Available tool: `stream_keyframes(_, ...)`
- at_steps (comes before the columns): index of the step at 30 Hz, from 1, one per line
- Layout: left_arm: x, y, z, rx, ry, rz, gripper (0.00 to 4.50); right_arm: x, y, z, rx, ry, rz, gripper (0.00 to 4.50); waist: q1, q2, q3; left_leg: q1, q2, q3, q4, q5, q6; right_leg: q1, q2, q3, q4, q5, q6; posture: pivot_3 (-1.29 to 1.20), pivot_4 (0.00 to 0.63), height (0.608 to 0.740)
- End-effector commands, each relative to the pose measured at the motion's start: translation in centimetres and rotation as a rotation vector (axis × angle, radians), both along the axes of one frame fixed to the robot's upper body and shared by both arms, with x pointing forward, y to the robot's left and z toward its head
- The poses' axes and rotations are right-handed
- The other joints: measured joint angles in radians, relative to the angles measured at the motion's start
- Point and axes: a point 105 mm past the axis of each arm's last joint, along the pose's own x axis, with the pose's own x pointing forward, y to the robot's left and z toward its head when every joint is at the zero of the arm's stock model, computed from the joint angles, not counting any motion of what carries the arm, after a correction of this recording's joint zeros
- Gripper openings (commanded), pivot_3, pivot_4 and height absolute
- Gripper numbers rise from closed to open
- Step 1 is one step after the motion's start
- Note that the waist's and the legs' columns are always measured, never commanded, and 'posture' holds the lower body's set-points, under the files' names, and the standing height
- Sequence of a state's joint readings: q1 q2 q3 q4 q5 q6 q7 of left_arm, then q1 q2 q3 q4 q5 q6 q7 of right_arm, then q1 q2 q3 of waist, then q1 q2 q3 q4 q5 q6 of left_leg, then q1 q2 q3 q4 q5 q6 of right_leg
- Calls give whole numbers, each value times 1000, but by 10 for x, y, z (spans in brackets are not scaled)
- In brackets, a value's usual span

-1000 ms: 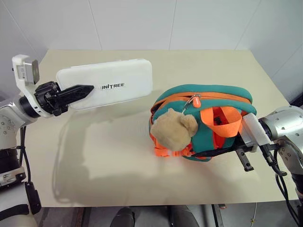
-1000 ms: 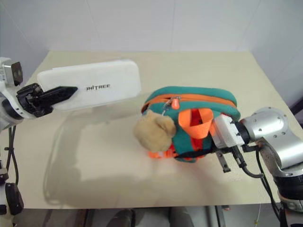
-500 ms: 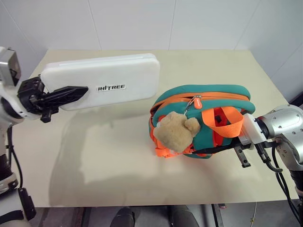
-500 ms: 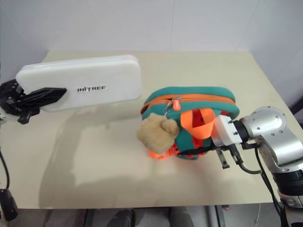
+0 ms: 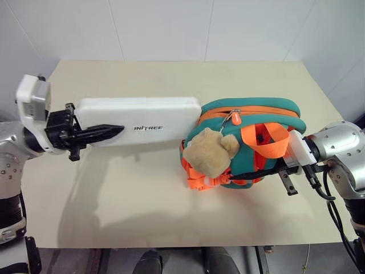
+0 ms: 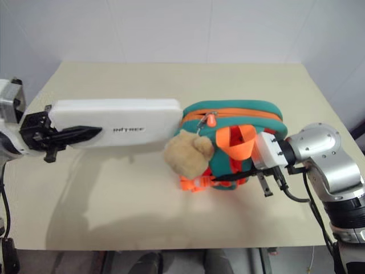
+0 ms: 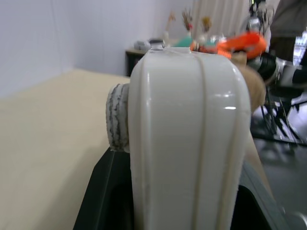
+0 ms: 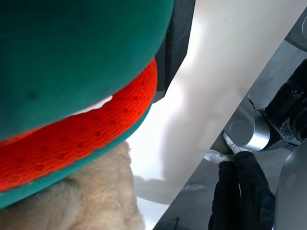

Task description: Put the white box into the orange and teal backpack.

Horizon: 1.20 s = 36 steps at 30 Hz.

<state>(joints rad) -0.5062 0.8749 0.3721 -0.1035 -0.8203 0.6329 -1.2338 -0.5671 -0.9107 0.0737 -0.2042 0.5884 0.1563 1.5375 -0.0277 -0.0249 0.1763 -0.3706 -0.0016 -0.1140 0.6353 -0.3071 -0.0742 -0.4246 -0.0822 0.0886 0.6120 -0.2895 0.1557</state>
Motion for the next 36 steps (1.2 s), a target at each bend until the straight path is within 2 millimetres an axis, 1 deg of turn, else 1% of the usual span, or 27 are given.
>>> stream_keyframes(1, -5, -11, 8, 29, -66, -62, 1281, -7, 3, 3, -19, -17, 60, 487, 0, 0, 0, 0, 0, 0, 0, 0, 0, 0, 0, 0, 0, 0, 0, 0, 150, 740)
stream_keyframes(4, 2, -16, 6, 81, -98, -68, 1281, -8, 4, 2, -16, -14, 61, 487, 0, 0, 0, 0, 0, 0, 0, 0, 0, 0, 0, 0, 0, 0, 0, 0, 150, 740)
stream_keyframes(7, 4, -20, 3, 120, -122, -87, 1281, -10, 4, 1, -16, -11, 62, 487, 0, 0, 0, 0, 0, 0, 0, 0, 0, 0, 0, 0, 0, 0, 0, 0, 150, 740)
stream_keyframes(10, 8, -29, 8, 141, -182, -111, 1281, -10, 4, 1, -16, -11, 63, 487, 1, 0, 0, 0, 0, 0, 1, 0, 0, 0, 0, 0, 0, 0, 0, 0, 150, 740)
stream_keyframes(15, 4, -47, 15, 196, -248, -217, 1281, -8, 5, 1, -15, -15, 63, 487, 0, 0, 0, 0, 0, 0, 2, 0, 1, 1, 0, 0, 1, 0, 0, 0, 150, 740)
stream_keyframes(21, 7, -68, 12, 234, -272, -261, 1281, -4, 8, 2, -14, -19, 65, 487, -3, 0, 0, 0, 0, 1, 2, 0, 0, 1, 1, 0, 1, 0, 1, 0, 150, 740)
stream_keyframes(24, 19, -87, 6, 230, -266, -224, 1281, -2, 10, 1, -12, -21, 64, 487, 0, 0, 0, 0, 0, 1, 3, 0, 0, 1, 1, 0, 1, 0, 1, 0, 150, 740)
stream_keyframes(29, 45, -114, -2, 237, -268, -103, 1281, 1, 12, 2, -12, -22, 66, 487, 1, 0, 0, -1, 0, 1, 10, -1, 2, 3, 1, 0, 1, 1, 2, 0, 150, 740)
stream_keyframes(31, 50, -127, -9, 242, -265, -77, 1281, 2, 13, 2, -10, -23, 66, 487, 2, 0, 0, -1, 0, 1, 12, -2, 3, 5, 1, 0, 1, 2, 3, 0, 150, 740)
stream_keyframes(34, 55, -140, -16, 245, -248, -57, 1279, 3, 13, 2, -9, -24, 64, 487, 0, 0, 0, 0, -1, 1, 13, -3, 5, 7, 1, 0, 0, 3, 4, 0, 150, 740)
stream_keyframes(36, 61, -148, -17, 230, -219, -31, 1269, 3, 13, 2, -8, -24, 63, 487, 0, 0, 0, 0, -1, 1, 13, -3, 5, 7, 1, 0, 0, 3, 4, 0, 150, 740)
